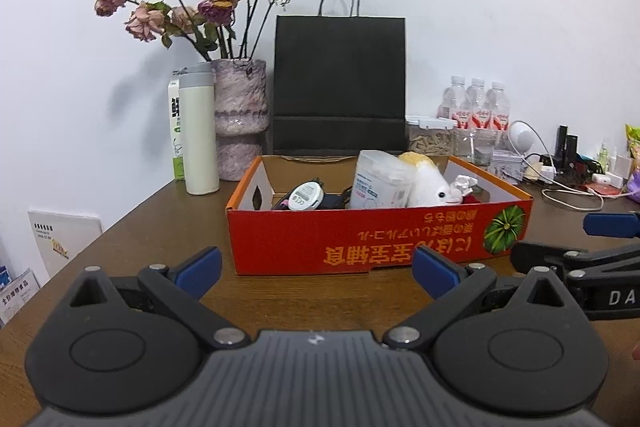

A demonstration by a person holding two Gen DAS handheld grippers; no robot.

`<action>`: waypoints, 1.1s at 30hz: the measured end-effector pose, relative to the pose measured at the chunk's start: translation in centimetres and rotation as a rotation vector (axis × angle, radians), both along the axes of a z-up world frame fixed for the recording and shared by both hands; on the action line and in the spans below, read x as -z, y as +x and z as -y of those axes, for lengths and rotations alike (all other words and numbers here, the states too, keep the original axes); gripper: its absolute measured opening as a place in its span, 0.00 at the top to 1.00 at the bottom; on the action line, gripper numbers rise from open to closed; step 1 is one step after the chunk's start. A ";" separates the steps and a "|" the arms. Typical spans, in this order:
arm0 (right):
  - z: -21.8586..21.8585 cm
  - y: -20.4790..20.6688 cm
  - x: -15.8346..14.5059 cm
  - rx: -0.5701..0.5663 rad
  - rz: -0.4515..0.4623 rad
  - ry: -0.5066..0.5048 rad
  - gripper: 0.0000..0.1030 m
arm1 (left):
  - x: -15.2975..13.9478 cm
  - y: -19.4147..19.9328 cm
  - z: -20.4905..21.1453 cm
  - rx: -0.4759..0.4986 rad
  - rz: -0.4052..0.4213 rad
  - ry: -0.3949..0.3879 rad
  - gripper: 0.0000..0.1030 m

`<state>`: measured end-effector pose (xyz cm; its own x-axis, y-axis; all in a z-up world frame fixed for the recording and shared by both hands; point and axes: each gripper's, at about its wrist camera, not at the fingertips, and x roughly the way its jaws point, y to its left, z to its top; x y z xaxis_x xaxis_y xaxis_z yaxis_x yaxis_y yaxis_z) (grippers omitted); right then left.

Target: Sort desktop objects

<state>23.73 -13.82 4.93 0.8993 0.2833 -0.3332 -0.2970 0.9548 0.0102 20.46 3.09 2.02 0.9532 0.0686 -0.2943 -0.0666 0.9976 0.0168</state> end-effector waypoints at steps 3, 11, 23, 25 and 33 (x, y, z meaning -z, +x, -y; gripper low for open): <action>-0.2 -0.3 0.1 -0.007 0.002 -0.010 0.00 | 0.1 -0.4 0.4 0.014 0.006 0.010 0.00; -0.5 -0.8 0.2 -0.016 0.011 -0.025 0.00 | 0.2 -0.5 0.6 0.003 0.006 0.021 0.00; -0.5 -0.8 0.2 -0.016 0.009 -0.028 0.00 | 0.3 -0.6 0.6 0.000 0.005 0.022 0.00; -0.5 -0.9 0.2 -0.015 0.009 -0.029 0.00 | 0.3 -0.6 0.5 0.000 0.004 0.019 0.00; -0.5 -0.8 0.3 -0.016 0.007 -0.031 0.00 | 0.4 -0.6 0.5 -0.001 0.005 0.021 0.00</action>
